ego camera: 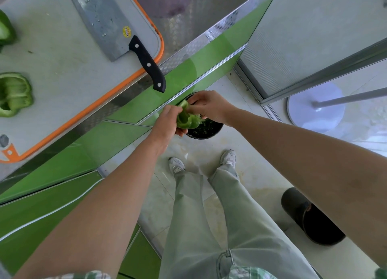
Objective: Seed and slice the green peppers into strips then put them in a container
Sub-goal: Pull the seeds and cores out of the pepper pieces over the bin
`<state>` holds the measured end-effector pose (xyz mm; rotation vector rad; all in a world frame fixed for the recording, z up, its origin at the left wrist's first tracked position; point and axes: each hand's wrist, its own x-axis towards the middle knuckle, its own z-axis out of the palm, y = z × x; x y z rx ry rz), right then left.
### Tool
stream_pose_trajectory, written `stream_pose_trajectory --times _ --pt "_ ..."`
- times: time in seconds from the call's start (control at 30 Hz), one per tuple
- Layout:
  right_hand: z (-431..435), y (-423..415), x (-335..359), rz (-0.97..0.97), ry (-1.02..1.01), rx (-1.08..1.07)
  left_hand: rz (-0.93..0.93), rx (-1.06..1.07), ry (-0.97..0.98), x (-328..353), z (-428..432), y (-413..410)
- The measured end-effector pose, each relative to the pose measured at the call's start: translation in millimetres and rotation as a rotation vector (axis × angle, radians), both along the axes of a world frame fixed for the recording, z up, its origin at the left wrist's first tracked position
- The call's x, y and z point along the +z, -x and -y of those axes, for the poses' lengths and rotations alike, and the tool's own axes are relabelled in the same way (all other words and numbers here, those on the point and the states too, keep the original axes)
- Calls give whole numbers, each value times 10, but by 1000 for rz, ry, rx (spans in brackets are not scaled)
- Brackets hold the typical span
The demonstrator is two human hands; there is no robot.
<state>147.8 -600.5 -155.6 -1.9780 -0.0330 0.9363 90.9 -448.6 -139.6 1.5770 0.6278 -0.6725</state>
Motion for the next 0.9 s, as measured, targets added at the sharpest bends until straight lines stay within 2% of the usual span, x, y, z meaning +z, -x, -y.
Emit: stream_pose_trajectory --times 0.07,0.17,0.3,0.43,0.53,0.6,0.7,0.8,0.9 --pt "-16 9 21 17 34 25 -7 -1 0 18 17 13" --pt "4 8 27 11 39 -60 -11 22 -21 55 16 33" --pt "-36 24 117 41 16 71 14 41 -47 121 -8 55" --pt "-12 -7 162 73 52 -16 38 55 -58 234 -14 73" --pt "1 1 245 70 -22 75 53 59 -49 332 9 81" --pt "15 -6 301 91 2 67 63 61 -52 391 35 94" --pt "54 -60 346 170 68 -34 103 99 -71 500 44 124" --pt "30 -121 482 293 102 -24 169 139 -100 641 -3 177" --pt "-102 -167 753 378 45 15 256 223 -106 832 -103 230"
